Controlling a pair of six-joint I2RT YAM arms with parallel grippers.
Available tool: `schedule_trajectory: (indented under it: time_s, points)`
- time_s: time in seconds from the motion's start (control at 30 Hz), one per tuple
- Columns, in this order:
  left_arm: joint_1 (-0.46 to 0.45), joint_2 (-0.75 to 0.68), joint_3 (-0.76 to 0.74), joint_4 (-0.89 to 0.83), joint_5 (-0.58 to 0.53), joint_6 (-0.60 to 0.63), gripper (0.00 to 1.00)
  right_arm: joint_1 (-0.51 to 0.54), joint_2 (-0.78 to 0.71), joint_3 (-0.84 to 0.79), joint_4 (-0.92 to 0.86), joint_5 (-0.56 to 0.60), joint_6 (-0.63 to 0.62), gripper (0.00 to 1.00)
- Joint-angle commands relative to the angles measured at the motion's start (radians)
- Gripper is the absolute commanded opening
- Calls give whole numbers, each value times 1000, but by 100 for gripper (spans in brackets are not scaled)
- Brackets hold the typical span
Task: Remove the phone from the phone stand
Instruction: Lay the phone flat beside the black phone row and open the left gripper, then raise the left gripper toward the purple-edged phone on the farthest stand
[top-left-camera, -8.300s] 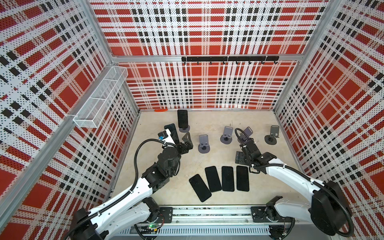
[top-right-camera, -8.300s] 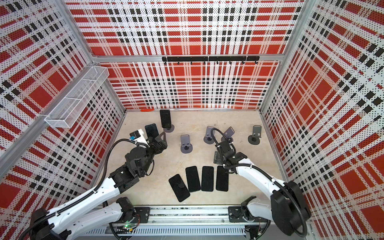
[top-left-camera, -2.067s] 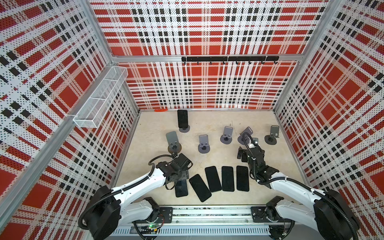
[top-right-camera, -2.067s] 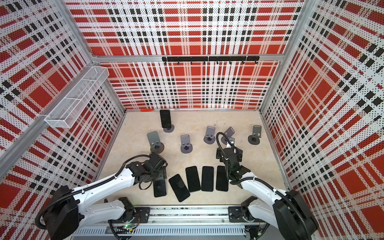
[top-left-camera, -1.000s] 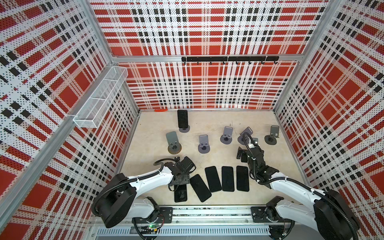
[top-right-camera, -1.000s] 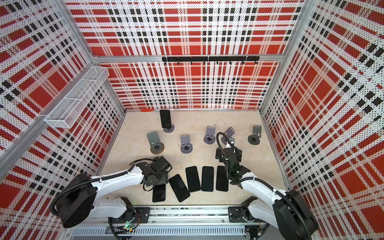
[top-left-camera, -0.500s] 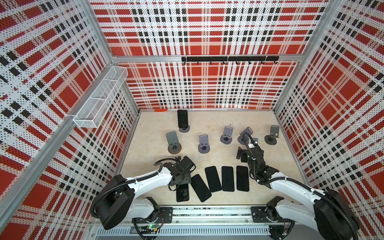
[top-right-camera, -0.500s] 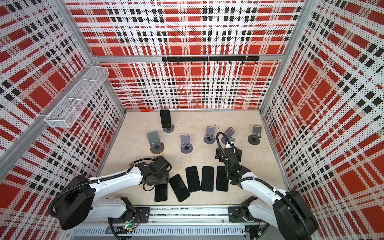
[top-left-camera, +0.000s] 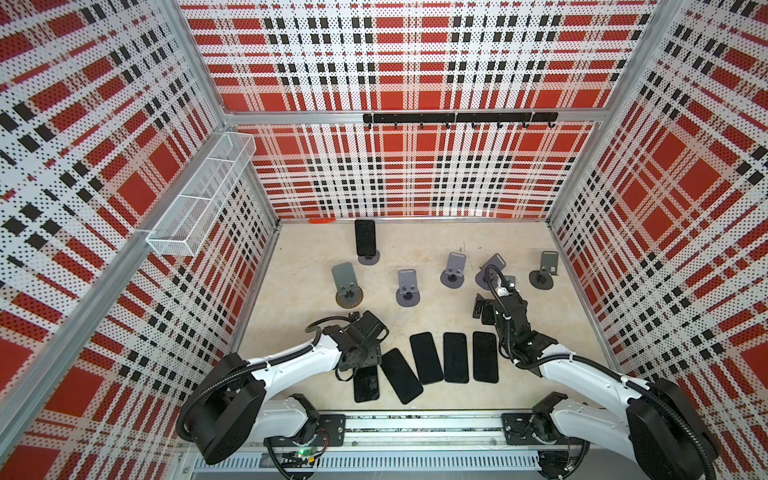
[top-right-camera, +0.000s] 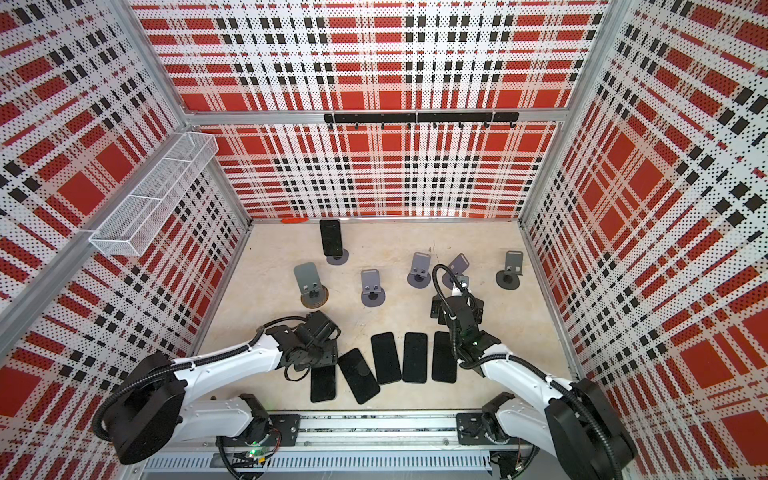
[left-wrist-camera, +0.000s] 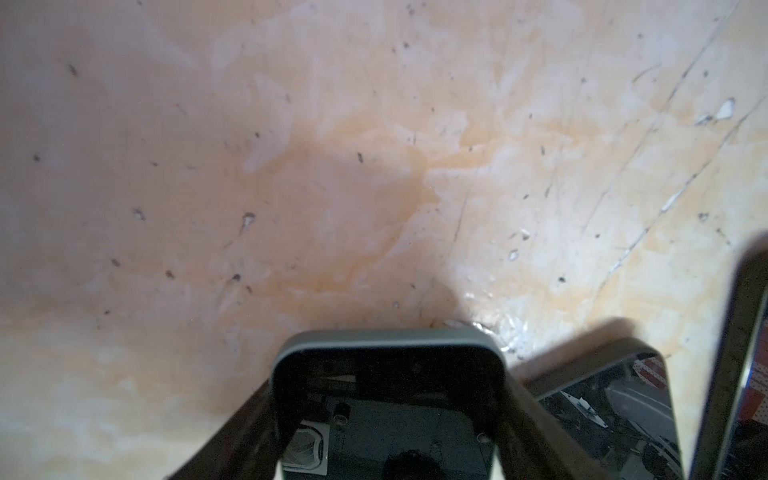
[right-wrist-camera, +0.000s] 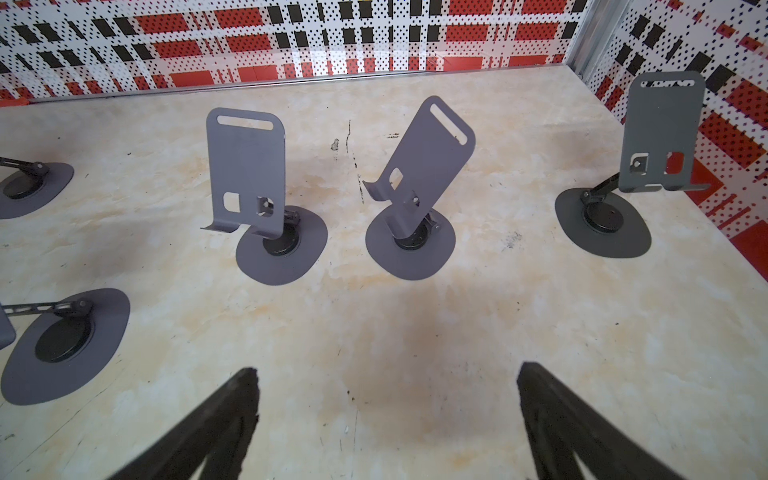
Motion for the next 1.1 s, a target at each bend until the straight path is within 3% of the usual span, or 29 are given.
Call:
schedule_trajectory:
  time_s: [0.0,0.47,1.07]
  points:
    - [7,25,-43,39,32,-18,75,-5,4,17,12,4,6,100]
    - [-25,109,-8,-14,-43,-29,76,-5,-1,14,12,7,6,100]
    - [-27,92,45,-36,-18,10,83,-5,2,19,9,8,6,100]
